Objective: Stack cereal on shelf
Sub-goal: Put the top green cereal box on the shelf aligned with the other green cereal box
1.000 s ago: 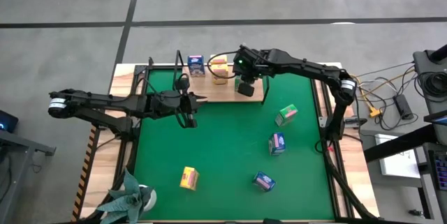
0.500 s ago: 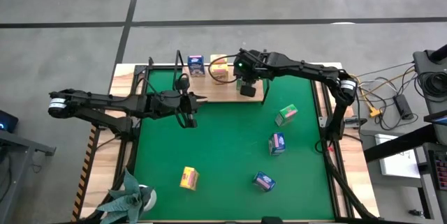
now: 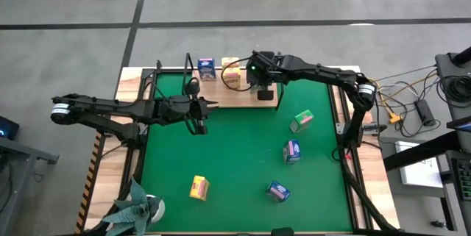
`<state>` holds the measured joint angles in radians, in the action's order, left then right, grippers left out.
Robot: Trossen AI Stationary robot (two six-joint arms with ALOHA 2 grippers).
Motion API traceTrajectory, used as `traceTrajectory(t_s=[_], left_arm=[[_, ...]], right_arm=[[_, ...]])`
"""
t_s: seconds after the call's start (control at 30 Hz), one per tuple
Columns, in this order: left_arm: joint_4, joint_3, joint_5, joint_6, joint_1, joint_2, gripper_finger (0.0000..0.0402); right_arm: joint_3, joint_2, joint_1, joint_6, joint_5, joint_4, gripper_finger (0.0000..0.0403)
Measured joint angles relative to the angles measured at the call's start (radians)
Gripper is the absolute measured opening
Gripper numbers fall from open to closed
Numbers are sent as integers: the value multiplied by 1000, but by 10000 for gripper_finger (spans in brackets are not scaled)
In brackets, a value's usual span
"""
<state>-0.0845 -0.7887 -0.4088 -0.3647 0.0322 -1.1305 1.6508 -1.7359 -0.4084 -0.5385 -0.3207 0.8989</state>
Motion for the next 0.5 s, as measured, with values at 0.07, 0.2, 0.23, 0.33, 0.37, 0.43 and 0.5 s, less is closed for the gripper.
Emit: traceTrajectory(t_s=[0.07,0.2,0.23,0.33,0.37,0.43,0.5], left_arm=[[-1,0,0,0,0,0,39],[-2,0,0,0,0,0,39],[-1,0,0,0,0,0,39],[-1,0,0,0,-1,0,39],[-1,0,0,0,-1,0,39],[-1,0,0,0,-1,0,39],[-2,0,0,0,-1,0,39]], right_arm=[[0,1,6,-1,-22,-1,13],[4,13,22,19,-30,10,13],[9,17,27,26,-30,17,13],[19,32,43,61,-32,20,13],[23,38,49,76,-28,26,13],[24,50,63,102,-5,36,13],[22,61,74,129,26,47,13]])
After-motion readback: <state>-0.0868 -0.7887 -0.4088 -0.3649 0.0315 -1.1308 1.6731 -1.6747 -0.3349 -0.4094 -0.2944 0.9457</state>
